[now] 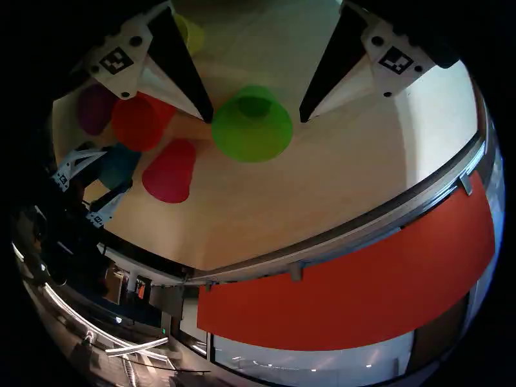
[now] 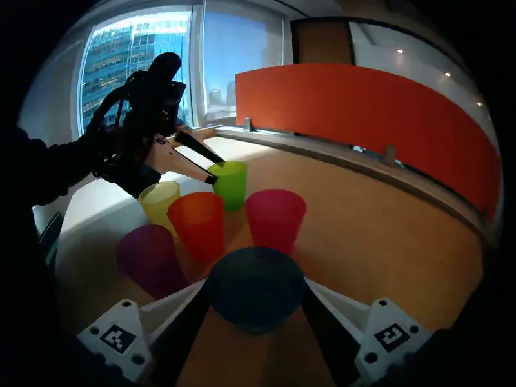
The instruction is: Pour water
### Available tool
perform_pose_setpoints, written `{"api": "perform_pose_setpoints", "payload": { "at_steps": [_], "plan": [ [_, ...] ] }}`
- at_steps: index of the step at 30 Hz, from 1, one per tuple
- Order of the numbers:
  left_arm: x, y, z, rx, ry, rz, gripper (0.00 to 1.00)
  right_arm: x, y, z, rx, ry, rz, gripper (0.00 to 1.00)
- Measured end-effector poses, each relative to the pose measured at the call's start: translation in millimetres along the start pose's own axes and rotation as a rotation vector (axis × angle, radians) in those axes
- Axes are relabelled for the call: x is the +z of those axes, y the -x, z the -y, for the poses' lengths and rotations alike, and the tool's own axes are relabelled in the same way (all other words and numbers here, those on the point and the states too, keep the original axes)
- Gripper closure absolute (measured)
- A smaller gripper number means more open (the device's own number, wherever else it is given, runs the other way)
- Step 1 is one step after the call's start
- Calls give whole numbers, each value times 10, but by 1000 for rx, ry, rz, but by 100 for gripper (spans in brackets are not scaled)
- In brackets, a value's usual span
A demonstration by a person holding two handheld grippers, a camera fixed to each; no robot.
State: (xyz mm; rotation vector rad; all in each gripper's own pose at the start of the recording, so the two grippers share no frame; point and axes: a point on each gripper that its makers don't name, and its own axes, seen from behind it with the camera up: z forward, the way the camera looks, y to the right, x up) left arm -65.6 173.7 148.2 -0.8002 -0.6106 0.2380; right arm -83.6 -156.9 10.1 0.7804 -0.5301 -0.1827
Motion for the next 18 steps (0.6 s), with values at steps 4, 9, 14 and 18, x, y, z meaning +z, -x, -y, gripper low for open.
{"api": "perform_pose_setpoints", "payload": {
  "at_steps": [4, 9, 14, 18],
  "plan": [
    [50, -12, -5, 1, 6, 6, 0, 0, -3, 0, -2, -1, 0, 7],
    [109, -24, -18, 12, 7, 12, 0, 1, -5, 2, -2, -2, 0, 7],
    [144, -31, -33, 18, 10, 13, 0, 4, -9, -1, -2, -2, 0, 7],
    [155, -29, -35, 12, 11, 14, 2, 4, -5, -1, -3, -2, 0, 7]
  ]
}}
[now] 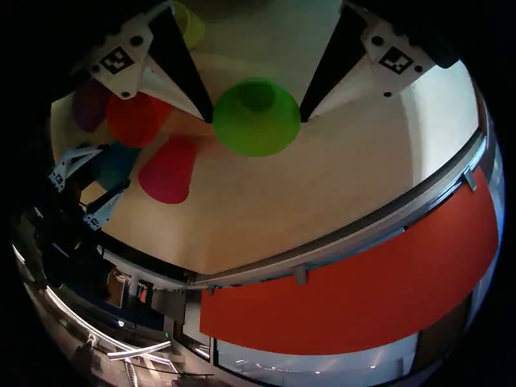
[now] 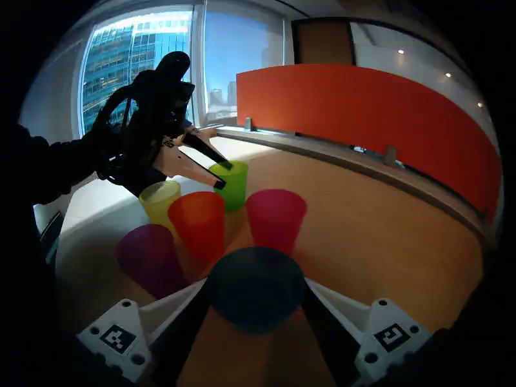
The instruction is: Pour water
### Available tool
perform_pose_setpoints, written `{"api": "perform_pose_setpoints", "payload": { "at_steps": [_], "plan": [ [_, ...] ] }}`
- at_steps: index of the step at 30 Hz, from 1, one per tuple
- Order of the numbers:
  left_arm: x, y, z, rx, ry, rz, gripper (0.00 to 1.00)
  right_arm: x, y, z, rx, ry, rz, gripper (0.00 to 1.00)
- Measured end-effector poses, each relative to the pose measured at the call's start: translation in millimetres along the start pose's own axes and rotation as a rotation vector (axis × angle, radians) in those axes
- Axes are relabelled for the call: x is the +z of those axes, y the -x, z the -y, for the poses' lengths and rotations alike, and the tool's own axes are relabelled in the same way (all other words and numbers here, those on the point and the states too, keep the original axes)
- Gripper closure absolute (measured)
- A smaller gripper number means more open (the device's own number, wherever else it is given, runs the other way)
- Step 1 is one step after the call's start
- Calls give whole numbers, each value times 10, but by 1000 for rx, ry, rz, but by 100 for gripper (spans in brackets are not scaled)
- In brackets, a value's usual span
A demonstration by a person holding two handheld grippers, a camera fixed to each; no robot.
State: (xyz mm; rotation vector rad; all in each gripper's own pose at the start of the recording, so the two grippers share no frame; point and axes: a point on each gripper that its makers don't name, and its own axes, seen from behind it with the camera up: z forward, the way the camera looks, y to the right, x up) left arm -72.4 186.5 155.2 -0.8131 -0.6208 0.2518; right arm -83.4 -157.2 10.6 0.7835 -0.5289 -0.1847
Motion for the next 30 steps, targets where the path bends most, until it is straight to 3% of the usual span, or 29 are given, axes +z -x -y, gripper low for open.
{"api": "perform_pose_setpoints", "payload": {
  "at_steps": [5, 15, 30],
  "plan": [
    [-6, -7, -17, -4, 7, -8, 10, 0, -2, -2, -1, 1, 0, 7],
    [-32, -42, -38, -16, 17, -32, 11, -11, -1, -5, 0, 4, -2, 7],
    [-320, -242, -126, -1, 10, -116, 11, -89, -57, -9, 9, 26, -20, 8]
  ]
}}
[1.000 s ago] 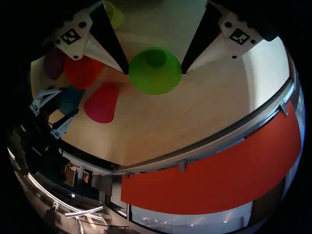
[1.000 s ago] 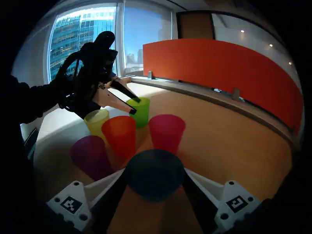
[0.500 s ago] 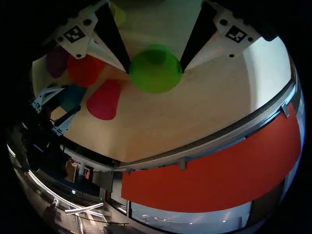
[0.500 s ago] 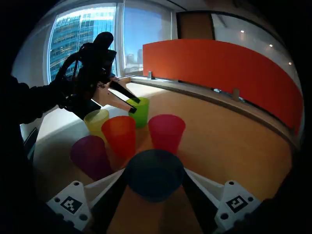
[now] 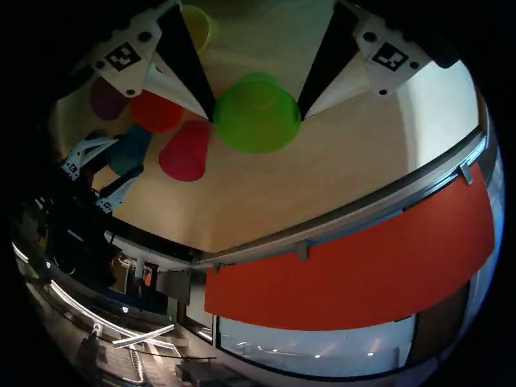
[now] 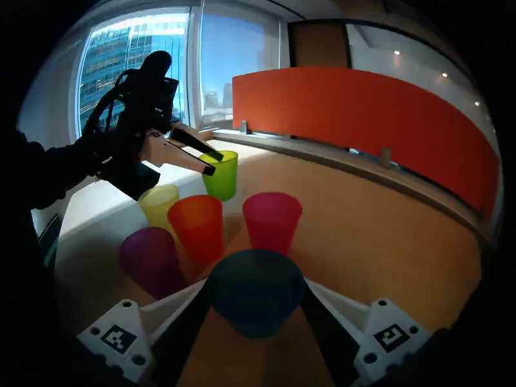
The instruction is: Pour water
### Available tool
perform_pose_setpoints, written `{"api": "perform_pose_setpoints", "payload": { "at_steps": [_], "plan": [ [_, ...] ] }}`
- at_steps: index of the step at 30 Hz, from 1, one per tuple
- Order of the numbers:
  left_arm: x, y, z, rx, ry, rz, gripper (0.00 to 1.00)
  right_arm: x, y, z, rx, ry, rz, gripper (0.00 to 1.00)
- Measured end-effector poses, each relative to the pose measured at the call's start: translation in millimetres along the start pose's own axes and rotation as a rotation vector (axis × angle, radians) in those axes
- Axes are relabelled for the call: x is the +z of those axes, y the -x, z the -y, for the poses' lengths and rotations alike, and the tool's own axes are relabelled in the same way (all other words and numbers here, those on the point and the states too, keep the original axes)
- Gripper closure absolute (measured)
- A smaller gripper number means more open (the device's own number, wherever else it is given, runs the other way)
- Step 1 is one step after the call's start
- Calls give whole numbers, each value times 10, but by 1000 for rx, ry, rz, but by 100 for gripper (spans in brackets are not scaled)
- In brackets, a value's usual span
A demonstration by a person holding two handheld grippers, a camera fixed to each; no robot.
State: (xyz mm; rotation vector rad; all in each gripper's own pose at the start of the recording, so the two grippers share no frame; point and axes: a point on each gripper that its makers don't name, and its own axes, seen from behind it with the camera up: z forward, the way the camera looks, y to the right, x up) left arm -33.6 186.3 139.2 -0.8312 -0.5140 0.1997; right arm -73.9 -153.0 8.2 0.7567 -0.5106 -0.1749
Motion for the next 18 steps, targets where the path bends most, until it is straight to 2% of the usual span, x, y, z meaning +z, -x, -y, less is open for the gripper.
{"api": "perform_pose_setpoints", "payload": {
  "at_steps": [7, 18],
  "plan": [
    [-228, -176, -63, 15, -24, -64, 11, -149, -214, 25, -5, 16, -51, 8],
    [-756, -485, -214, 14, -56, -184, 11, -433, -594, 125, -26, 39, -137, 8]
  ]
}}
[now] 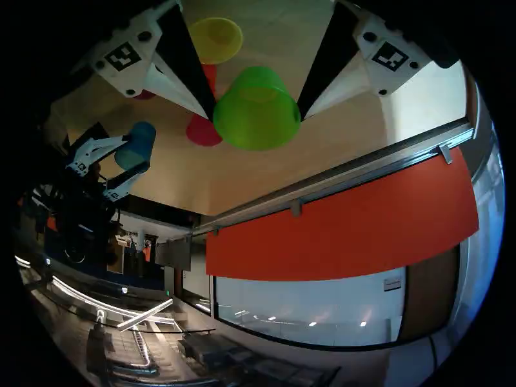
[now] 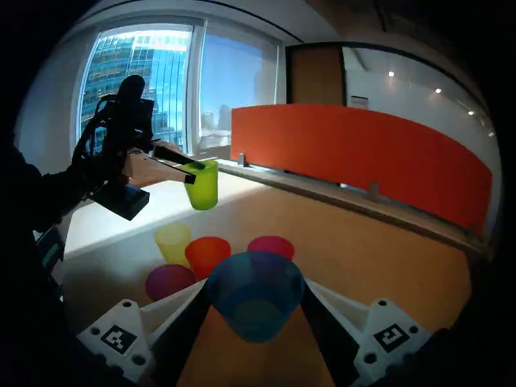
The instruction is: Pour water
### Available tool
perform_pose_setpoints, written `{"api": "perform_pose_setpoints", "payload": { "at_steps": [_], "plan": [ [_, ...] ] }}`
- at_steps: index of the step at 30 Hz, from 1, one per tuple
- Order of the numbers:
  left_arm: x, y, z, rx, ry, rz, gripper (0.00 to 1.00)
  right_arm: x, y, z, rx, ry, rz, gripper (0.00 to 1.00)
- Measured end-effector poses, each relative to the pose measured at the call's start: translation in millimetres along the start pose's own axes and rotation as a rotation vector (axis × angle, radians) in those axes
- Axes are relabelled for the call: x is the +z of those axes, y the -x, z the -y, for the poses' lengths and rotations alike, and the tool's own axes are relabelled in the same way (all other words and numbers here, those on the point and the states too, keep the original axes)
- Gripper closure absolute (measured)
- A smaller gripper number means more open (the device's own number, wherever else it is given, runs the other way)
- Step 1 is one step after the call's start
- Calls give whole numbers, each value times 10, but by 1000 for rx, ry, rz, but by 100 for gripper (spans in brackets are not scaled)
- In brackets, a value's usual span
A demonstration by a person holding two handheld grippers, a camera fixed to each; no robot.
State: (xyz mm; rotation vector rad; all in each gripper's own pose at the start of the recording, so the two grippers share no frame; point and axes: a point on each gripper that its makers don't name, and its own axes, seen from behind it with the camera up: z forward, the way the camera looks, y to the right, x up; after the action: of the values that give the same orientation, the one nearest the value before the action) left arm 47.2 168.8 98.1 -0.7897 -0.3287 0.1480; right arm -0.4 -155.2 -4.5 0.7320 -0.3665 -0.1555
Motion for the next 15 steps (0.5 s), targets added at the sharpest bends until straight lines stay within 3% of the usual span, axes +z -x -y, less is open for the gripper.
{"api": "perform_pose_setpoints", "payload": {
  "at_steps": [15],
  "plan": [
    [-586, -356, -241, 1, -29, -153, 11, -206, -494, 236, -26, -10, -106, 8]
  ]
}}
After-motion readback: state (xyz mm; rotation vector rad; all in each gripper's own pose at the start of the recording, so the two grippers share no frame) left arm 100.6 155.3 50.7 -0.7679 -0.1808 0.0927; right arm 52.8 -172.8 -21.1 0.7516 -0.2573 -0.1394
